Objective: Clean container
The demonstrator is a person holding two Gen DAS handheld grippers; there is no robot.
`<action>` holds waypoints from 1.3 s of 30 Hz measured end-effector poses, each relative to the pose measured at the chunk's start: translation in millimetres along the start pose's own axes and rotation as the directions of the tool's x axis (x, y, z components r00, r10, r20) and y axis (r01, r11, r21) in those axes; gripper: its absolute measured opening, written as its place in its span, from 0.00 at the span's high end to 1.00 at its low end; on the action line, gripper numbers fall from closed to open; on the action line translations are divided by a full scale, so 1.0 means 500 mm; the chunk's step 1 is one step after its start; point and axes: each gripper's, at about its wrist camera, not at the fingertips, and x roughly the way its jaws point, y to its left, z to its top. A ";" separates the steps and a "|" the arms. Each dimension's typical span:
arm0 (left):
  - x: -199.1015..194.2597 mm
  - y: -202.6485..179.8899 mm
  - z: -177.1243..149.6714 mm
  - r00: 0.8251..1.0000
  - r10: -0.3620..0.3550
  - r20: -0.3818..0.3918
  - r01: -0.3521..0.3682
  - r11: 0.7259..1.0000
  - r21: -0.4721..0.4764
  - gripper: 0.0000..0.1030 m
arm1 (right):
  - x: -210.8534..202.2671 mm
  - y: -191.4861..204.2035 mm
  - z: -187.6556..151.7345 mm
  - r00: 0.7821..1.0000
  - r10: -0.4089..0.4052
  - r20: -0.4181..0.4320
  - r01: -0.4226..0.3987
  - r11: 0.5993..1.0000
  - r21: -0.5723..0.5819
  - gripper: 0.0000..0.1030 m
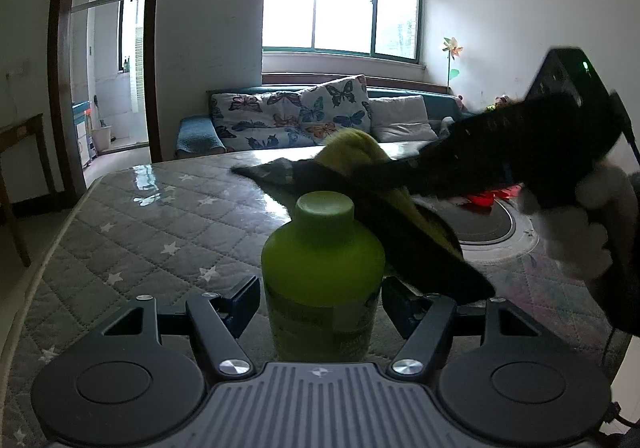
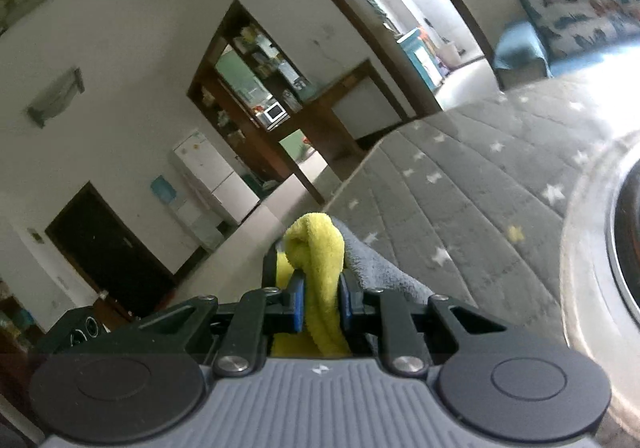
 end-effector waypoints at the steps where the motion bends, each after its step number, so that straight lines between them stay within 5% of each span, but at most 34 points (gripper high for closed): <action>1: 0.000 0.000 0.000 1.000 0.000 0.000 0.000 1.000 0.000 0.32 | 0.004 -0.001 -0.002 1.000 -0.005 -0.007 0.005 1.000 -0.002 0.83; 18: -0.015 0.005 0.002 1.000 0.009 0.015 -0.009 0.999 -0.043 0.31 | 0.067 -0.017 -0.035 0.988 -0.097 -0.116 0.093 0.995 -0.036 0.83; 32: -0.018 0.006 -0.001 1.000 0.005 0.019 -0.005 1.000 -0.025 0.32 | -0.032 0.038 -0.007 0.999 0.031 0.011 -0.031 0.999 -0.042 0.83; 39: -0.016 0.015 -0.002 1.000 -0.020 0.024 0.021 1.000 -0.013 0.32 | 0.010 0.046 0.021 1.000 0.024 -0.017 -0.026 0.997 -0.077 0.83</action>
